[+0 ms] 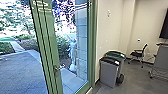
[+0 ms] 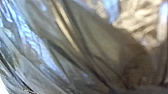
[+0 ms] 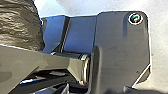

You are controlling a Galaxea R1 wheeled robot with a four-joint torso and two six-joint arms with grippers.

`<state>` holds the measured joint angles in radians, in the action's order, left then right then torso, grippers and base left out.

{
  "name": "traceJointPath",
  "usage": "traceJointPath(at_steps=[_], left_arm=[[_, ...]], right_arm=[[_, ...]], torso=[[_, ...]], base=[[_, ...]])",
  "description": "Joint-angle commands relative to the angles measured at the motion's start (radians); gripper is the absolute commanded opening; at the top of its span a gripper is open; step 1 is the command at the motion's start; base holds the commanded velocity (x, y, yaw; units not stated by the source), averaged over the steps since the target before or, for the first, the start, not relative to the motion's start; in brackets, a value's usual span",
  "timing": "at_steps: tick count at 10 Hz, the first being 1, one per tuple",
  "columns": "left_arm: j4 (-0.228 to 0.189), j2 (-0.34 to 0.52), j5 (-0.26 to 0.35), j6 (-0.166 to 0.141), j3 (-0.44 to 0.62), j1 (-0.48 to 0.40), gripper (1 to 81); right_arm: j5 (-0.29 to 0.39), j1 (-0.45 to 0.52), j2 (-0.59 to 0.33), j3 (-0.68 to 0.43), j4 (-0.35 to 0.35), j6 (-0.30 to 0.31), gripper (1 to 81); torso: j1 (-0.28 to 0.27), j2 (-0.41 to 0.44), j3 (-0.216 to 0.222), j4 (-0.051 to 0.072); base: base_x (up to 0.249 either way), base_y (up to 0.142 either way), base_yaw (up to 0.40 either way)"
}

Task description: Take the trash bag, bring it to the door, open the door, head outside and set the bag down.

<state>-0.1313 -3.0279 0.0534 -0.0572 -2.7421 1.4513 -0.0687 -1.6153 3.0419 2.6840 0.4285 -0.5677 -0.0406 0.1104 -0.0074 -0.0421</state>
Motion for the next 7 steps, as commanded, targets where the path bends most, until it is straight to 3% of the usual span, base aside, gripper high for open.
traceJointPath(at_steps=[1,7], left_arm=[[-0.008,-0.003,-0.013,0.005,0.001,-0.053,1.0],[-0.025,-0.005,-0.015,0.002,0.001,-0.053,1.0]], right_arm=[[0.061,0.041,0.007,-0.003,-0.007,-0.003,81.1],[0.063,0.042,0.007,-0.003,-0.007,-0.003,81.1]], torso=[[0.000,0.000,0.000,0.000],[0.001,0.000,0.000,0.000]], base=[[0.105,0.000,0.000],[0.128,0.000,0.000]])
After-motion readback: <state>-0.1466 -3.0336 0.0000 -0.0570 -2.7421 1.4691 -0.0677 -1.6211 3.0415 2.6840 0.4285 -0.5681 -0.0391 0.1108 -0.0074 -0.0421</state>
